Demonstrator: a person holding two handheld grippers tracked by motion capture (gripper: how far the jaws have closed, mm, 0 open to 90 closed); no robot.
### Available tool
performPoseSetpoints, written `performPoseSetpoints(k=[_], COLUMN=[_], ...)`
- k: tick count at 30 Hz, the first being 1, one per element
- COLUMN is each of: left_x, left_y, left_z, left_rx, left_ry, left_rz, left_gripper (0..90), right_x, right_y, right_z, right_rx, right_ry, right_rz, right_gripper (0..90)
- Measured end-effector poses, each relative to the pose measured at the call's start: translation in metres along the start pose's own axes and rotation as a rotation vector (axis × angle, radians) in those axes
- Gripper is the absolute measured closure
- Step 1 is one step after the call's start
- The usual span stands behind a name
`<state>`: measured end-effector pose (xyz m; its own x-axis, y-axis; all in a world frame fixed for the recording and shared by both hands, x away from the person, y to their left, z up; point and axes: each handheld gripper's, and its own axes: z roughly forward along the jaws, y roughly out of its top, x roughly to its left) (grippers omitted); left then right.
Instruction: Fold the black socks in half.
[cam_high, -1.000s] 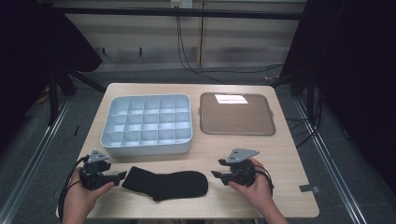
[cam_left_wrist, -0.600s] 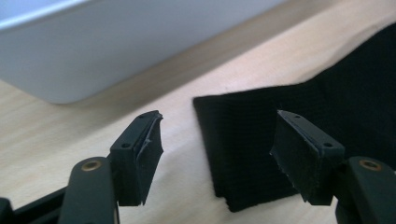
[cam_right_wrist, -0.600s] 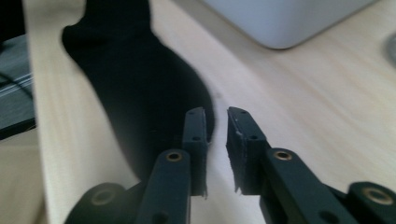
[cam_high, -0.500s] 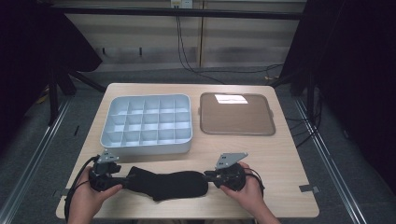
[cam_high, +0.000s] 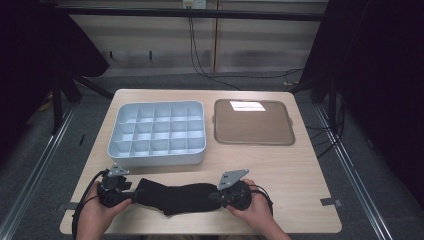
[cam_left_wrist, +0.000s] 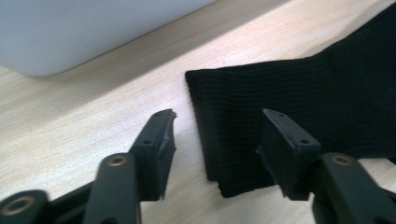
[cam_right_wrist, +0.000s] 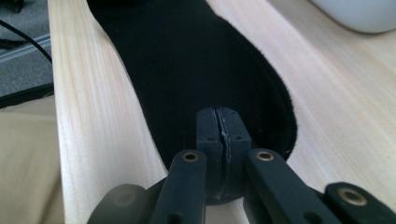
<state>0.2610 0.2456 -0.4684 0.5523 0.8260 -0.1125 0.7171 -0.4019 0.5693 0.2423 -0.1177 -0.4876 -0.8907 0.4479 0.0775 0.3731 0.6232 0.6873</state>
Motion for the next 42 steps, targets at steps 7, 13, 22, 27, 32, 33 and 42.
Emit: performPoseSetpoints(k=[7,13,22,27,32,33,42], left_x=[-0.002,-0.001,-0.002,-0.002,-0.004,-0.004,-0.002], left_y=[0.001,0.001,0.003,0.007,0.011,0.012,0.013], left_z=[0.006,0.010,0.014,0.016,0.016,0.016,0.016], left_rx=[0.028,0.043,0.068,0.088,0.129,0.133,0.146], left_ry=[-0.016,-0.010,-0.012,-0.004,0.008,0.004,-0.031], left_rz=[-0.029,-0.036,-0.062,-0.075,-0.066,-0.070,-0.140], left_gripper=[53.8,56.9,61.6,62.8,65.9,67.5,78.5], right_x=[0.000,-0.001,0.000,0.000,-0.001,-0.001,0.000], right_y=[-0.002,-0.003,-0.004,-0.004,-0.004,-0.004,-0.004], right_z=[0.004,0.005,0.005,0.005,0.005,0.005,0.006], right_rx=[0.018,0.020,0.017,0.021,0.021,0.020,0.020], right_ry=[0.003,0.007,0.003,0.005,0.006,0.006,0.003], right_rz=[0.008,0.008,0.014,0.017,0.017,0.017,0.024], right_gripper=[87.9,88.2,88.8,89.0,89.0,89.1,89.5])
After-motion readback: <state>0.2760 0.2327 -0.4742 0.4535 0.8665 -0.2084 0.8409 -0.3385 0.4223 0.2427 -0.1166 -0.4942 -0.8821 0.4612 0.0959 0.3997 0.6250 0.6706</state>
